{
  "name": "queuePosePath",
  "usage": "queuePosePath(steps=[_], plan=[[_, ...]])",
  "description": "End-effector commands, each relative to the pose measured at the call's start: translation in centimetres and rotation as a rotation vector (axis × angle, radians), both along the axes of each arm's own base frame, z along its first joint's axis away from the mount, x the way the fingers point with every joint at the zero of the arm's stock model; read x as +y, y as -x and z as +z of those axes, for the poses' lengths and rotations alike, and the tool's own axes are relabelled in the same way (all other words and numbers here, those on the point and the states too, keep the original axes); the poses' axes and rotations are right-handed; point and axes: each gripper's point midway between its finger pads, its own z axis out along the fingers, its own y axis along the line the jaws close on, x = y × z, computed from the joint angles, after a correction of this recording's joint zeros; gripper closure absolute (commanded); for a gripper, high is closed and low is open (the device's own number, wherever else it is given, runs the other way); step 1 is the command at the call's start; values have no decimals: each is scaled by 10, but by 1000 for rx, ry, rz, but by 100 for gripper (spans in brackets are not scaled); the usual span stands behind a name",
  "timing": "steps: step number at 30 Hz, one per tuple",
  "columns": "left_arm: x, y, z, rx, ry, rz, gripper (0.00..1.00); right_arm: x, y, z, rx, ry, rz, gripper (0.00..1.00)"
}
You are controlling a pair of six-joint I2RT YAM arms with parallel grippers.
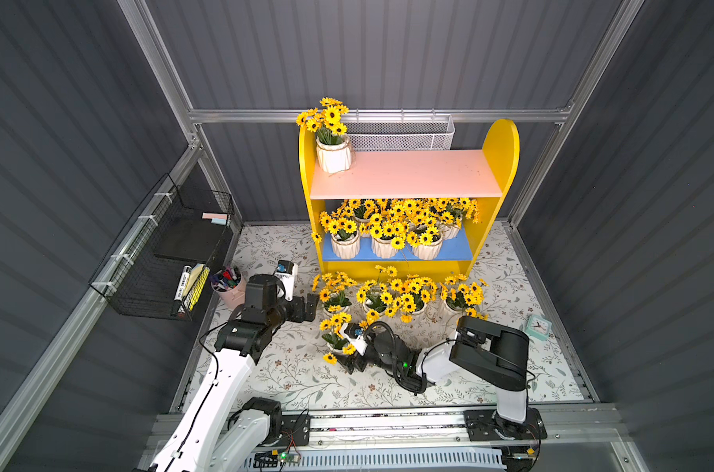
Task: Take the sunflower pots off the shelves
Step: Place the sunflower pot at the center of the board.
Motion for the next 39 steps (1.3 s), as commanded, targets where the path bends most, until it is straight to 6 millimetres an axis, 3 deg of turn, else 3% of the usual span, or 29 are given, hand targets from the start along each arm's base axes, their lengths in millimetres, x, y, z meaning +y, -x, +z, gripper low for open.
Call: queuePosePath(steps=[1,11,17,18,20,22,31,39], plan=[[-3,1,1,-20,17,-13,1,13,-5,23,-57,-95,-6,100],[-2,2,0,-31,13,-12,1,36,0,-15,-24,-15,59,100],[0,3,0,-33,6,-9,1,46,-10,-27,-35,0,28,100],[0,3,0,-33,6,-8,1,44,-10,-30,-33,9,26,87],[0,3,1,-34,6,-10,1,41,-7,-32,-16,24,29,34],[2,2,1,-39,3,9,0,39,-4,-32,-3,49,31,4],[0,1,11,-68,25,6,0,20,3,-11,27,138,10,1],[-7,2,21,-57,45,-32,1,-18,8,-30,86,297,-45,1]])
